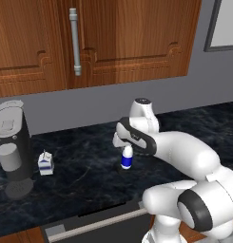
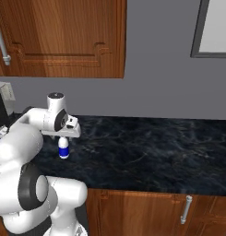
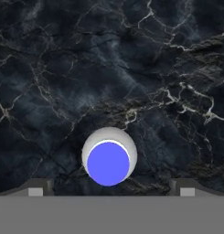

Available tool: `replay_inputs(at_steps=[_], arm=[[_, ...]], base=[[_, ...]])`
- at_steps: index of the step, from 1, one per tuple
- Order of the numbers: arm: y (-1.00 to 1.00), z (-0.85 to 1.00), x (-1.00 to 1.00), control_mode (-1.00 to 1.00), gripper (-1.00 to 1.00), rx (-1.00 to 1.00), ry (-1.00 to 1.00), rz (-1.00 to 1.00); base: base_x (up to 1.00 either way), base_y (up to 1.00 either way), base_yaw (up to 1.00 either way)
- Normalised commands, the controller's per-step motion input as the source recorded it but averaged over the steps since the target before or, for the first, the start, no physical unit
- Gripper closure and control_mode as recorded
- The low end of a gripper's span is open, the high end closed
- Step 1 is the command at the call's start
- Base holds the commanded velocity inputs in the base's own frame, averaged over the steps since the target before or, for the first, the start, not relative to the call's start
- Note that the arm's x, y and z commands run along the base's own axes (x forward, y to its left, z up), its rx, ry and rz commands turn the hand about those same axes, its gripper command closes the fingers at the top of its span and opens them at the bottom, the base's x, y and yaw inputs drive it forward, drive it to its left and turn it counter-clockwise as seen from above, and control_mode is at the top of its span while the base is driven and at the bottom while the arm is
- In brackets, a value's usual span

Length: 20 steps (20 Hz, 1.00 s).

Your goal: Move the drinks to the dining counter.

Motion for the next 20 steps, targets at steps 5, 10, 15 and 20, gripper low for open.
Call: replay_inputs(at_steps=[5, 10, 15, 20], arm=[[0.00, -0.16, 0.02, -1.00, -1.00, 0.00, 0.00, 0.00], [0.00, -0.04, 0.00, -1.00, -1.00, 0.00, 0.00, 0.00], [0.00, 0.00, 0.00, -1.00, -1.00, 0.00, 0.00, 0.00], [0.02, -0.01, 0.11, -1.00, -1.00, 0.00, 0.00, 0.00]], base=[[0.00, 0.00, 0.00], [0.00, 0.00, 0.00], [0.00, 0.00, 0.00], [0.00, 0.00, 0.00]])
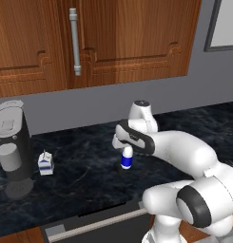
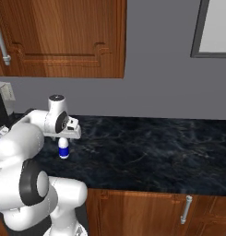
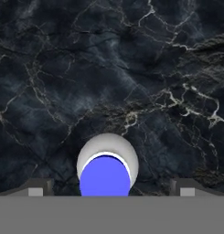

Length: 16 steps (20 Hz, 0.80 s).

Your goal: Move the drinks to the dining counter.

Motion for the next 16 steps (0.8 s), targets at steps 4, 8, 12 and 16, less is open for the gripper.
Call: replay_inputs(at_steps=[4, 8, 12, 16], arm=[[0.02, -0.04, 0.05, -1.00, -1.00, 0.00, 0.00, 0.00], [0.01, -0.03, 0.02, -1.00, -1.00, 0.00, 0.00, 0.00], [0.01, -0.11, 0.03, -1.00, -1.00, 0.00, 0.00, 0.00], [0.00, -0.06, 0.00, -1.00, -1.00, 0.00, 0.00, 0.00]], base=[[0.00, 0.00, 0.00], [0.00, 0.00, 0.00], [0.00, 0.00, 0.00], [0.00, 0.00, 0.00]])
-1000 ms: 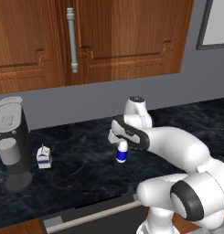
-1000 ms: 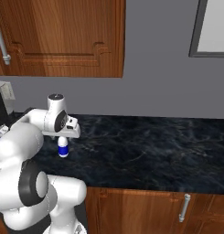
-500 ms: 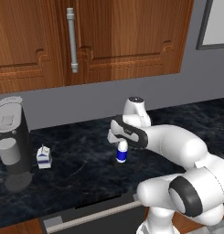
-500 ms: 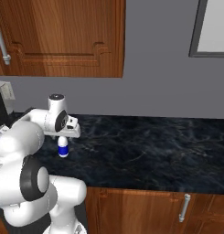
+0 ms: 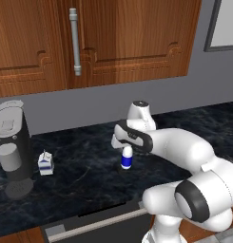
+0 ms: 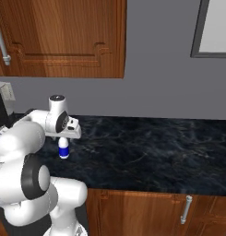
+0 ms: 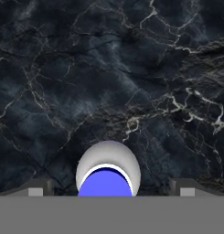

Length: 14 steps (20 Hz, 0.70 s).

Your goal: Move the drinks to the dining counter.

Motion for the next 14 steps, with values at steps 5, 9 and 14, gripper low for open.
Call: replay_inputs(at_steps=[5, 9, 14], arm=[[0.00, -0.06, 0.01, -1.00, -1.00, 0.00, 0.00, 0.00], [0.01, -0.08, 0.01, -1.00, -1.00, 0.00, 0.00, 0.00], [0.00, -0.03, 0.00, -1.00, -1.00, 0.00, 0.00, 0.00]], base=[[0.00, 0.00, 0.00], [0.00, 0.00, 0.00], [0.00, 0.00, 0.00]])
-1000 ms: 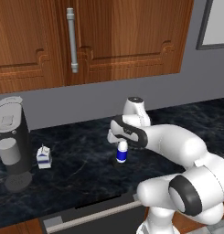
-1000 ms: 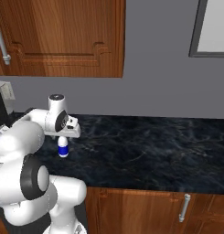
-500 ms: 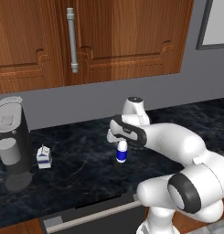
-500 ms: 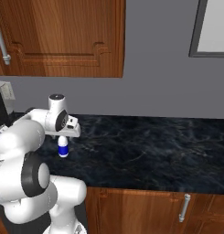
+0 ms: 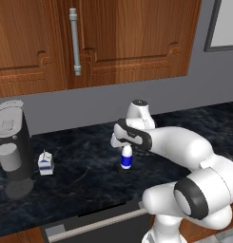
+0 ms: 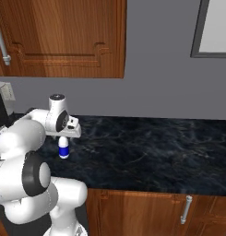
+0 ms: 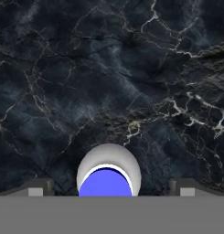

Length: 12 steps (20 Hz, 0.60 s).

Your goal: Move the drinks to the dining counter.

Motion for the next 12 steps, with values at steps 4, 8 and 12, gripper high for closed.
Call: replay_inputs(at_steps=[4, 8, 12], arm=[[0.00, 0.00, 0.00, -1.00, -1.00, 0.00, 0.00, 0.00], [0.00, 0.00, 0.00, -1.00, 1.00, 0.00, 0.00, 0.00], [0.00, 0.00, 0.00, -1.00, 1.00, 0.00, 0.00, 0.00]], base=[[0.00, 0.00, 0.00], [0.00, 0.00, 0.00], [0.00, 0.00, 0.00]])
